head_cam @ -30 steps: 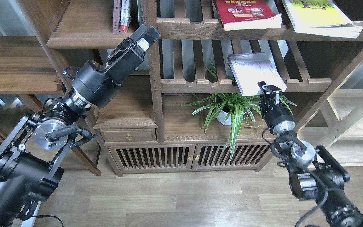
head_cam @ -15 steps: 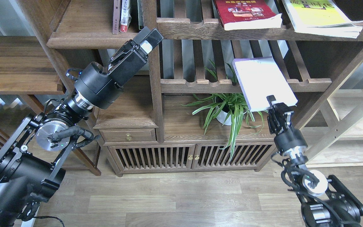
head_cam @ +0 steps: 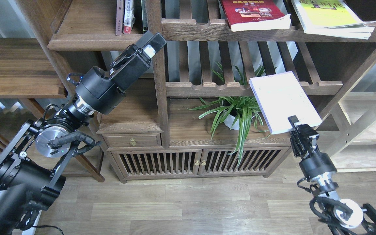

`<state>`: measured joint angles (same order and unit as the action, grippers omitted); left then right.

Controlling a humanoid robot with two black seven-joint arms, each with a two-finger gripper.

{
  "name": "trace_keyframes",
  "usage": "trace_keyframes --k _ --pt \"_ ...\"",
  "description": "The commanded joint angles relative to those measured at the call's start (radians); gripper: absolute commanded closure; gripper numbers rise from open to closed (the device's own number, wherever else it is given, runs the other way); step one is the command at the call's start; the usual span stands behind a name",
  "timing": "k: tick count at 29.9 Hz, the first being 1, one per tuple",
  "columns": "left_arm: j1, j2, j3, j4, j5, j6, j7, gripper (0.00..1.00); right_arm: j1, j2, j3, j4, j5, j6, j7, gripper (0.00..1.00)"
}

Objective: Organize books on shelf
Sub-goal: 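Grip the white book's lower edge with the right gripper and pull it out, then bring the white book toward the left gripper, tilting it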

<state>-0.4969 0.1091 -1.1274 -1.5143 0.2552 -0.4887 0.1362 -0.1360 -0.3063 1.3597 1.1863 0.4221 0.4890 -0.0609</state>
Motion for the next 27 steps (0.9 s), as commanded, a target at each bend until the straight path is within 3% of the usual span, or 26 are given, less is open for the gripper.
trace_keyframes --k 1,9,16,27 --pt "0.04 -0.002 0.03 0.002 -0.008 0.0 -0.001 0.01 -0.043 0.001 0.012 0.049 0.001 0.0 0.004 0.97" --pt "0.075 0.0 0.069 0.006 -0.025 0.0 -0.001 0.01 -0.022 0.013 0.022 0.088 0.001 0.0 0.01 0.97" --pt "0.103 0.029 0.181 0.052 -0.217 0.0 0.002 0.02 0.027 0.05 0.007 0.096 0.001 0.0 0.01 0.97" --pt "0.121 0.009 0.238 0.158 -0.511 0.0 0.0 0.01 0.052 0.102 -0.048 0.098 0.0 0.0 0.01 0.97"
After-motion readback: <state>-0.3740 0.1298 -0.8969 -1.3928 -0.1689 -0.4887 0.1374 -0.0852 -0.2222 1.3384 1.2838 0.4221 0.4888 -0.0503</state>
